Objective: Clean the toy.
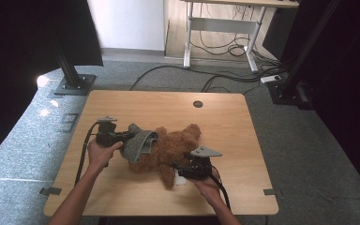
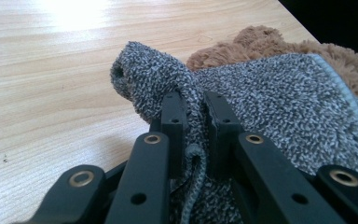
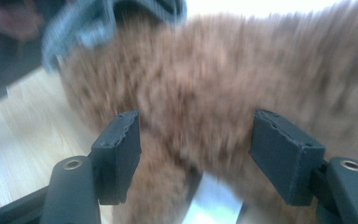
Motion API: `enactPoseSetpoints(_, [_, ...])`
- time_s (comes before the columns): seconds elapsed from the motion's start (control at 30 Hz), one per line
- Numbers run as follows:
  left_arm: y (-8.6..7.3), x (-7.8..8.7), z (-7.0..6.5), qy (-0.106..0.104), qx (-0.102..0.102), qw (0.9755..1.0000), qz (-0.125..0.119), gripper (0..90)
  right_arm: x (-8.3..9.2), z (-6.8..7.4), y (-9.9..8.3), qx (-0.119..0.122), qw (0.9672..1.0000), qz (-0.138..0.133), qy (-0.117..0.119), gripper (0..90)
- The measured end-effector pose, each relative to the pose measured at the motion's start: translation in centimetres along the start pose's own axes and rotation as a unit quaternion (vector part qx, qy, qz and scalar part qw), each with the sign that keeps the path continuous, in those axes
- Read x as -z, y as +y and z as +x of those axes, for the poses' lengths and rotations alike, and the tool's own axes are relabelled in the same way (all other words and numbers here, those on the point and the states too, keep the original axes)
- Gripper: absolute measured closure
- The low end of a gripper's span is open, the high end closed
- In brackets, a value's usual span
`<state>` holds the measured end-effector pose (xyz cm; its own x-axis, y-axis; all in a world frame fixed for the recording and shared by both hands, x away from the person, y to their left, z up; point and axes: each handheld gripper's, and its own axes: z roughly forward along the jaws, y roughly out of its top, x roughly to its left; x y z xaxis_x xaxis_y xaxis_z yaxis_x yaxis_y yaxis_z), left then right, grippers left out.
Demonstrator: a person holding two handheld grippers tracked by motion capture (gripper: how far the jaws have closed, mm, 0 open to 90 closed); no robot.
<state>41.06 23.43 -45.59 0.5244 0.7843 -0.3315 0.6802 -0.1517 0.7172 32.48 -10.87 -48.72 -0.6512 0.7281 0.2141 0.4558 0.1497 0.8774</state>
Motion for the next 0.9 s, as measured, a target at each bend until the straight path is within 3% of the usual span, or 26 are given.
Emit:
enactPoseSetpoints(0.1, [0.0, 0.0, 0.0, 0.0, 0.0, 1.0, 0.001, 79.3, 0.3, 0.3, 1.4, 0.019, 0.9995, -0.009, -0.025, 30.3])
enactPoseSetpoints(0.2, [0.0, 0.0, 0.0, 0.0, -0.001, 1.0, 0.0, 79.3, -1.1, -0.4, 2.0, 0.033, 0.998, 0.022, -0.05, 28.1])
enactPoseSetpoints(0.27, [0.0, 0.0, -0.1, -0.001, -0.004, 1.0, 0.001, 79.3, -2.3, -1.0, 1.6, 0.033, 0.9972, 0.04, -0.054, 27.4])
enactPoseSetpoints(0.4, [-0.1, -0.2, -0.2, -0.003, -0.007, 1.0, -0.001, 79.3, -4.0, -0.8, 0.9, 0.058, 0.9927, 0.065, -0.084, 29.8])
enactPoseSetpoints(0.47, [0.0, -0.2, -0.2, -0.004, -0.006, 1.0, -0.001, 79.3, -4.4, -0.6, 0.8, 0.062, 0.9911, 0.072, -0.093, 35.1])
enactPoseSetpoints(0.53, [0.0, -0.2, -0.1, -0.006, -0.004, 1.0, 0.0, 79.3, -4.8, -0.8, 0.7, 0.07, 0.9899, 0.075, -0.098, 47.1])
enactPoseSetpoints(0.57, [0.0, -0.2, -0.1, -0.008, -0.002, 1.0, 0.0, 79.3, -4.9, -0.9, 0.6, 0.073, 0.9897, 0.075, -0.097, 54.3])
enactPoseSetpoints(0.7, [0.0, -0.1, 0.0, -0.015, 0.004, 0.9999, -0.001, 79.2, -4.7, -1.2, 0.5, 0.067, 0.9924, 0.068, -0.078, 65.9])
enactPoseSetpoints(0.9, [0.4, 0.7, 0.1, -0.067, 0.031, 0.997, -0.022, 79.1, -3.0, -0.8, -1.2, 0.068, 0.996, 0.034, -0.048, 71.2])
